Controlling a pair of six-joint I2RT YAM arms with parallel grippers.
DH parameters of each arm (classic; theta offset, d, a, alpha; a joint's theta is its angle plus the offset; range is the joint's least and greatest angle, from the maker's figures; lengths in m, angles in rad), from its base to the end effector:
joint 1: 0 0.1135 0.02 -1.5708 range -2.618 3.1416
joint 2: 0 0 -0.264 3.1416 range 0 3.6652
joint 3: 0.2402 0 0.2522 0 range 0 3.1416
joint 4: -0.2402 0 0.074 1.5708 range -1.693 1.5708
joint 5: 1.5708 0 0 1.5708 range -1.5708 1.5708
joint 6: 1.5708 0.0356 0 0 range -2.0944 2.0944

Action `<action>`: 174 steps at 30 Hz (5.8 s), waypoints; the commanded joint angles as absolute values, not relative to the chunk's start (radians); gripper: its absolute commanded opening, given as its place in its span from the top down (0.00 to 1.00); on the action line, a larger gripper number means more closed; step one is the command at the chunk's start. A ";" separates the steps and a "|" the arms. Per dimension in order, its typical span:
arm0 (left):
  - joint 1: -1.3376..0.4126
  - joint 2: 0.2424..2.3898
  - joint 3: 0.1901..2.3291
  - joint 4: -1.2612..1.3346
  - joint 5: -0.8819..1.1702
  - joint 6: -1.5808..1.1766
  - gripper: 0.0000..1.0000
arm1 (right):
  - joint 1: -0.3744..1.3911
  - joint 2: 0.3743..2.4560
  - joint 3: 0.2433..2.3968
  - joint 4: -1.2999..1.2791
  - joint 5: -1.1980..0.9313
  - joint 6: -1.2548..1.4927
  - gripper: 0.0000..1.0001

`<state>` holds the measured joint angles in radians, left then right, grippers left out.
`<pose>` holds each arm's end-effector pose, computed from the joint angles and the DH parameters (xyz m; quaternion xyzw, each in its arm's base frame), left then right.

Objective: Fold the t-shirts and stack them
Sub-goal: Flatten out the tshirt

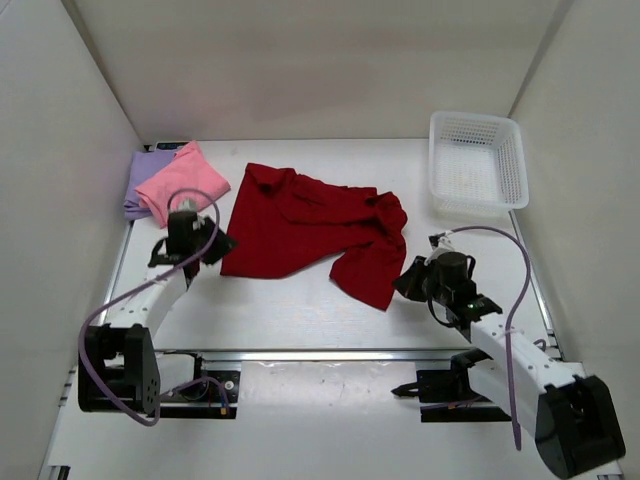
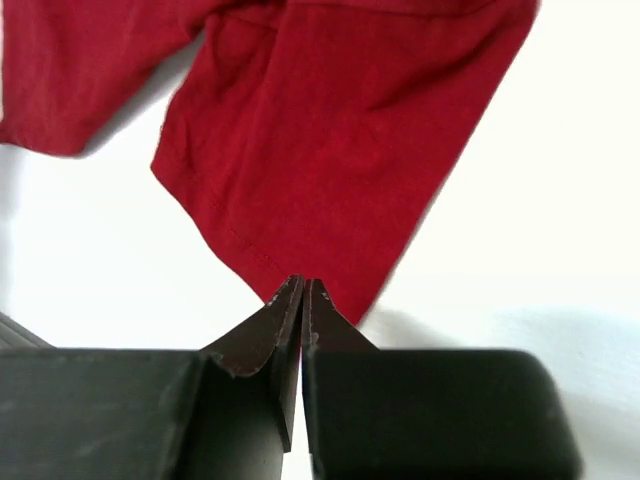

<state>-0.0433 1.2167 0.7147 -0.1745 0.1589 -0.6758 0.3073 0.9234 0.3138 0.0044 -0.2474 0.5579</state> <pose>0.2567 -0.0168 0.2275 -0.2469 0.8649 -0.2186 0.3783 0.1739 0.0643 0.1713 0.0530 0.8792 0.2924 0.3725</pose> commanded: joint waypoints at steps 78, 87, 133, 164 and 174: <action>-0.011 1.272 1.360 -0.201 0.342 -0.780 1.00 | 0.411 1.034 1.225 -0.456 0.194 0.292 1.00; 0.247 1.371 1.804 -0.288 0.511 -0.891 1.00 | 0.512 1.487 2.351 -0.617 0.415 -0.061 1.00; 0.160 1.422 1.348 -0.132 0.167 -0.726 1.00 | -0.074 1.283 1.352 -0.215 -0.181 0.264 1.00; 0.144 1.116 0.592 -0.241 0.216 -0.715 1.00 | 0.002 0.905 0.793 -0.727 -0.313 0.227 1.00; 0.135 1.371 0.732 -0.107 0.183 -0.790 1.00 | 0.043 1.365 1.142 -0.594 -0.200 0.195 0.99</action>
<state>0.1242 1.3376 0.6949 -0.1799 0.1898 -0.7528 0.0326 1.2766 0.9939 -0.6903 -0.2237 0.2298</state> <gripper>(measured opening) 0.084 0.008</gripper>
